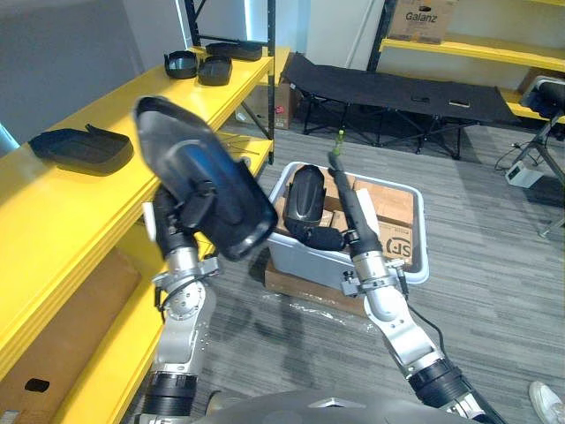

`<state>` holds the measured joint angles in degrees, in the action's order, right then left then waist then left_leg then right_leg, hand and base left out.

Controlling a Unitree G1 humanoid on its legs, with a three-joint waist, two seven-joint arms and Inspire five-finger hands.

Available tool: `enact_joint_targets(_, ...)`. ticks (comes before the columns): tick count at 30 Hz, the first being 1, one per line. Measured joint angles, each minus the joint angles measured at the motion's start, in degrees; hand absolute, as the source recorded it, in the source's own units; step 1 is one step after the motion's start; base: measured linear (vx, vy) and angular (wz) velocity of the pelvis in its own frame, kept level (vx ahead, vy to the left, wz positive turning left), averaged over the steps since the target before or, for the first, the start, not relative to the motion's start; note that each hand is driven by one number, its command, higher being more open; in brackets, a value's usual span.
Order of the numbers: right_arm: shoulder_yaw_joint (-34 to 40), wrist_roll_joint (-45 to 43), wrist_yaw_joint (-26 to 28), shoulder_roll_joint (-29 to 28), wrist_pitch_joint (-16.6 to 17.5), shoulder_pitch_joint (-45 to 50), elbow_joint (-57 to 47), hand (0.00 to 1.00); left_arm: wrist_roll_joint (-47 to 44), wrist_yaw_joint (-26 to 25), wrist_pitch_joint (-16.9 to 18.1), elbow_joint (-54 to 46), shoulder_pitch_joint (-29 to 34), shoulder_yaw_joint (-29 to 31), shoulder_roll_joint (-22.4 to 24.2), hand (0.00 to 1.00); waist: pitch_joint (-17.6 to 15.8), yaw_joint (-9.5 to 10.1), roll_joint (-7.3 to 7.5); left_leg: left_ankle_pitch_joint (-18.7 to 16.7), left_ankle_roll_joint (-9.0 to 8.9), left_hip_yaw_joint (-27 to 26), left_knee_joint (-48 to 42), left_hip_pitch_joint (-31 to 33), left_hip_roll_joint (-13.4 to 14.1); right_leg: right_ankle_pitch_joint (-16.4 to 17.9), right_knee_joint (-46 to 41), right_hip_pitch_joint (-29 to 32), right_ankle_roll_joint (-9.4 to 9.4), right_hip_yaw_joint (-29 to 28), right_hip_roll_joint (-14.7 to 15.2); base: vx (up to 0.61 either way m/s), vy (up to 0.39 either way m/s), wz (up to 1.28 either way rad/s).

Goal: Walk over and take three plastic housings, then place them on the shelf

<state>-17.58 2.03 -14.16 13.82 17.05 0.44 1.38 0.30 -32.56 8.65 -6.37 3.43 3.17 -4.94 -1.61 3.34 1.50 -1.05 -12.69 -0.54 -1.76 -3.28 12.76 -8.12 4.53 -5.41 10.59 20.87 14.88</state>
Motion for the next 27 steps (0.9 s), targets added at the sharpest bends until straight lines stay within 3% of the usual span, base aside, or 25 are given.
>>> enact_joint_targets(3,1.8,-7.8,4.8,-0.1,0.1,2.6,-2.0,1.00,9.7,-5.2,0.0,-1.3,0.1,2.8,-0.1,0.00,0.0,-0.38,0.04,-0.3,0.05,-0.5,-0.2,-0.1,0.0,0.0,0.0,0.2,0.00,-0.6,0.0,0.00,0.022,-0.08)
enact_joint_targets(8,2.5,-14.9,10.7,-1.9,0.0,5.6,-2.3,1.00,15.6,-6.0,0.0,-3.6,0.2,1.3,0.0,0.00,0.0,-0.75,0.03,-0.6,-0.01,-1.0,-0.3,-0.1,0.0,0.0,0.0,0.6,0.00,-1.0,0.0,0.00,0.020,-0.05)
enact_joint_targets(13,3.7,-16.0,10.7,-4.7,-1.9,8.9,-2.2,1.00,14.7,-5.3,0.6,-3.6,2.4,0.0,0.1,0.00,0.0,-2.22,0.00,-1.2,0.02,-2.3,-0.6,0.0,0.1,0.0,0.0,1.6,0.01,-2.3,0.0,0.00,0.020,-0.13)
enact_joint_targets(20,6.9,-15.9,10.2,-4.8,-2.7,10.5,-0.9,1.00,10.9,-0.4,4.6,-3.6,4.7,-0.7,0.4,0.00,-0.1,-3.46,-0.37,-1.9,0.15,-2.7,-1.9,0.8,0.1,0.0,0.0,2.2,0.03,-2.8,0.0,0.00,0.010,-0.04)
enact_joint_targets(23,7.2,-16.0,10.4,-4.8,-2.6,10.4,-0.9,1.00,8.4,0.8,5.4,-6.0,7.4,-0.8,0.7,0.00,-0.2,-3.26,-0.65,-2.0,0.19,-2.6,-1.9,0.8,0.1,0.0,0.0,2.1,0.03,-2.7,0.0,0.00,0.006,0.02)
enact_joint_targets(27,5.8,-16.0,10.4,-5.1,-2.6,9.6,-0.3,1.00,6.9,2.8,6.0,-10.6,10.6,0.0,1.2,0.00,-0.6,-1.47,-1.29,-2.1,0.32,-0.5,-2.3,1.4,0.0,0.1,0.0,0.6,-0.03,-0.1,0.0,-0.02,0.008,0.29)
